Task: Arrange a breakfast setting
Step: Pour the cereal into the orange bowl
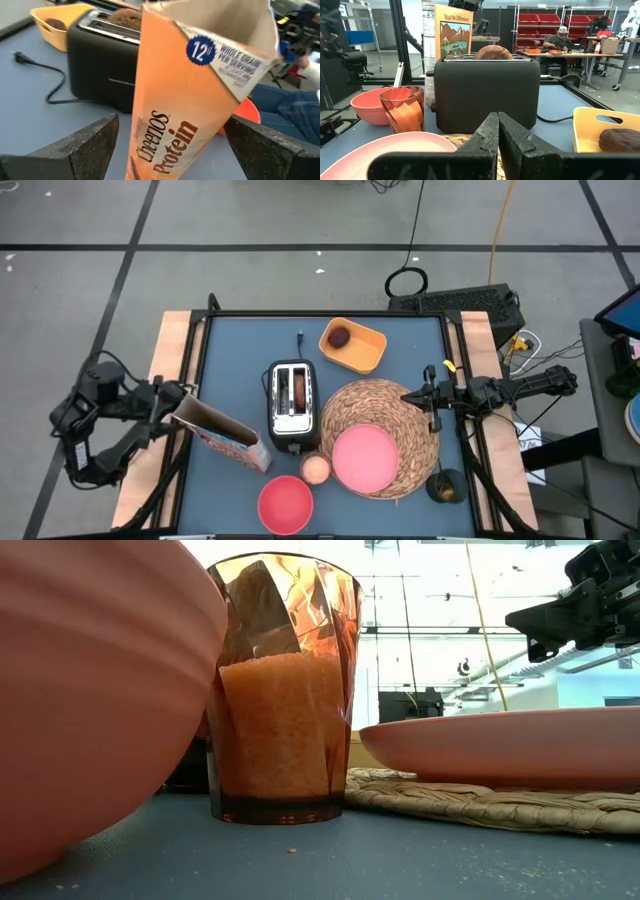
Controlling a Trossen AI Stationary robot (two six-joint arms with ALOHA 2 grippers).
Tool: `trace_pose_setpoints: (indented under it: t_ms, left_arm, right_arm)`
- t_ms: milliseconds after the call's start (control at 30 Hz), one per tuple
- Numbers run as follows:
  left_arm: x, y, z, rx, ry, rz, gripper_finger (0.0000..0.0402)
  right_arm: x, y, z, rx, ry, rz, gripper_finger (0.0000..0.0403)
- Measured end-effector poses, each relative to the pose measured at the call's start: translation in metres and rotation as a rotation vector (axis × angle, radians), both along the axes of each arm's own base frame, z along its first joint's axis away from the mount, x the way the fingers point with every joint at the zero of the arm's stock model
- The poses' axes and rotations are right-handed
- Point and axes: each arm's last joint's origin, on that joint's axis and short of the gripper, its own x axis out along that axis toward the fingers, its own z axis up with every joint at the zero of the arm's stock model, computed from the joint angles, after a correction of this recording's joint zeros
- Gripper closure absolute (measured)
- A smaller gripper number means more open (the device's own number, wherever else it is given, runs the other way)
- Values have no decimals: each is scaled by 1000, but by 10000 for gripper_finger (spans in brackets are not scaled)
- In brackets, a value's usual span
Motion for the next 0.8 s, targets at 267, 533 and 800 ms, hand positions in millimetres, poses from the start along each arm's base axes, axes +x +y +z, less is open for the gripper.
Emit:
trace_pose_setpoints:
  t_ms: [267, 533, 800]
  left_arm:
    - [4, 5, -6, -25, 16, -2, 39]
    - [5, 4, -6, -22, 14, 13, 39]
    - [10, 2, -5, -14, -14, 20, 39]
  right_arm:
    - [0, 0, 0, 0, 0, 0, 403]
    - [0, 0, 0, 0, 0, 1, 403]
    - [0, 0, 0, 0, 0, 0, 403]
